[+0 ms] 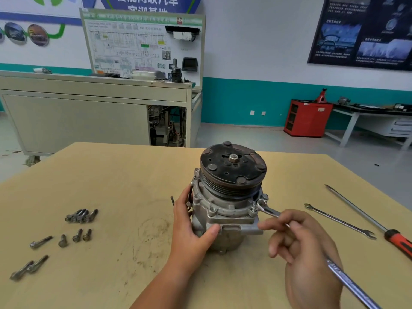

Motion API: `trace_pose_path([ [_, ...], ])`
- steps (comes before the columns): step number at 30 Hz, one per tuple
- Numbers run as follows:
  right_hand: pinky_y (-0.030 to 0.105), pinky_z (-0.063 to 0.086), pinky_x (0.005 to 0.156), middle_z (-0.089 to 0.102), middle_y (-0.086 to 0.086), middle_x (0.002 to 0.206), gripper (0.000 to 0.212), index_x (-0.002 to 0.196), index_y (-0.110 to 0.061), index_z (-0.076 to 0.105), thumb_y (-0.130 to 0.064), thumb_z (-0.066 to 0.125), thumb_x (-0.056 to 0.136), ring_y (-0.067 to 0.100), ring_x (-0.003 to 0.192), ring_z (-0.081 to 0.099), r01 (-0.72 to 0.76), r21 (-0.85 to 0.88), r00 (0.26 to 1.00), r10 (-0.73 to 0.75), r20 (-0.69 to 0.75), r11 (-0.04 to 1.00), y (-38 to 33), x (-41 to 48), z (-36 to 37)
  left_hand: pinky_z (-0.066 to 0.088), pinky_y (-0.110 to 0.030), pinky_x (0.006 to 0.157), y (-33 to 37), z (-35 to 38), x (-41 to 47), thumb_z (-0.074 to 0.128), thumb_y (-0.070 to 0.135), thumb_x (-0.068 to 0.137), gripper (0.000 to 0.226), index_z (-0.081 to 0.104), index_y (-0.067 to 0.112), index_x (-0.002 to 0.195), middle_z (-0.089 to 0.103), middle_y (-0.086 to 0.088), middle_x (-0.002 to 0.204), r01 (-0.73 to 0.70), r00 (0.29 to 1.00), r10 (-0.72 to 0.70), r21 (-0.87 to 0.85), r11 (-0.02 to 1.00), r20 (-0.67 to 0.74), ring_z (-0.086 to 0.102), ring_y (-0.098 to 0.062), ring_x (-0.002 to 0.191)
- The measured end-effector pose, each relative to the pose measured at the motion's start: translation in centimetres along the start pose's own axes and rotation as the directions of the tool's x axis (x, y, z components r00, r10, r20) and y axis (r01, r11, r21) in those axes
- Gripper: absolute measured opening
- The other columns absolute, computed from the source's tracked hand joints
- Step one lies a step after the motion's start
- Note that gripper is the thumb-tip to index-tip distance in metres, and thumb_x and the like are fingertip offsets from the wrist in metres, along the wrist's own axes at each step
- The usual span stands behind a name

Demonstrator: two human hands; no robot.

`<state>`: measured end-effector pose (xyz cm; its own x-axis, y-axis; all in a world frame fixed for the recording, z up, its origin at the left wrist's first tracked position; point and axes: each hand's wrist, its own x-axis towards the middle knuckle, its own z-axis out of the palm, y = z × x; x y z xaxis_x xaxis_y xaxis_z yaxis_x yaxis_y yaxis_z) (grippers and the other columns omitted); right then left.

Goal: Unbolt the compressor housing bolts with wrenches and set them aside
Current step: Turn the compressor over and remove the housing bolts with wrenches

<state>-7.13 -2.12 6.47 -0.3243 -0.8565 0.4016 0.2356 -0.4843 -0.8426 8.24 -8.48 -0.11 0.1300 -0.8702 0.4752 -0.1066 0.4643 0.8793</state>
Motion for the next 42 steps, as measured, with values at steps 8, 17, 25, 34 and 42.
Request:
trace_pose_path([
  [8,0.009,0.03,0.036,0.069,0.011,0.06,0.037,0.059,-0.014,0.06,0.002,0.041,0.086,0.013,0.031,0.044,0.058,-0.134,0.998,-0.057,0.005,0.989,0.0,-0.3,0.9,0.042,-0.033,0.105,0.0,0.1,0.1,0.063,0.053,0.062,0.087,0.03,0.031,0.139,0.043,0.0,0.143,-0.019,1.0,0.019,0.013,1.0,-0.001,0.047,-0.013,0.128],
  [17,0.014,0.022,0.037,0.043,0.005,0.033,0.021,0.043,-0.018,0.056,-0.036,0.067,0.04,0.009,0.028,0.023,-0.456,-0.069,0.764,0.43,0.482,0.887,-1.8,8.9,-1.7,0.044,-0.028,0.103,-0.2,0.0,0.1,0.062,0.049,0.06,0.084,0.032,0.036,0.137,0.044,0.005,0.14,-0.016,1.0,0.016,-0.002,1.0,0.021,0.049,-0.01,0.125],
  [25,0.024,0.03,0.05,0.056,0.012,0.052,0.012,0.075,-0.006,0.064,-0.017,0.059,0.075,0.016,0.044,0.035,-0.486,0.541,0.839,0.191,0.51,0.686,0.5,6.8,-3.3,0.043,-0.044,0.106,-0.3,0.0,0.2,0.062,0.051,0.06,0.085,0.03,0.038,0.137,0.043,0.004,0.142,-0.015,1.0,0.015,0.0,1.0,0.02,0.048,-0.015,0.127],
  [34,0.012,0.038,0.078,0.063,-0.012,0.109,0.023,0.111,-0.033,0.052,-0.019,0.055,0.093,0.006,0.101,0.058,0.144,-0.842,0.976,0.066,0.208,0.519,6.1,6.0,-10.0,0.029,-0.025,0.11,2.8,0.8,-1.2,0.064,0.039,0.062,0.066,0.044,0.024,0.123,0.036,-0.006,0.127,-0.412,0.846,0.483,0.299,0.861,-0.225,0.034,-0.01,0.129],
  [42,0.026,0.022,0.109,0.016,-0.013,0.156,0.046,0.145,-0.034,0.026,-0.024,0.031,0.101,0.009,0.141,0.021,0.484,-0.87,0.801,0.447,0.399,-0.092,8.9,13.0,-13.1,0.033,-0.007,0.078,4.6,12.5,-5.7,0.058,0.064,0.077,0.038,0.063,0.048,0.111,0.06,0.02,0.114,-0.645,0.709,0.251,0.462,0.609,0.659,0.057,0.004,0.101],
])
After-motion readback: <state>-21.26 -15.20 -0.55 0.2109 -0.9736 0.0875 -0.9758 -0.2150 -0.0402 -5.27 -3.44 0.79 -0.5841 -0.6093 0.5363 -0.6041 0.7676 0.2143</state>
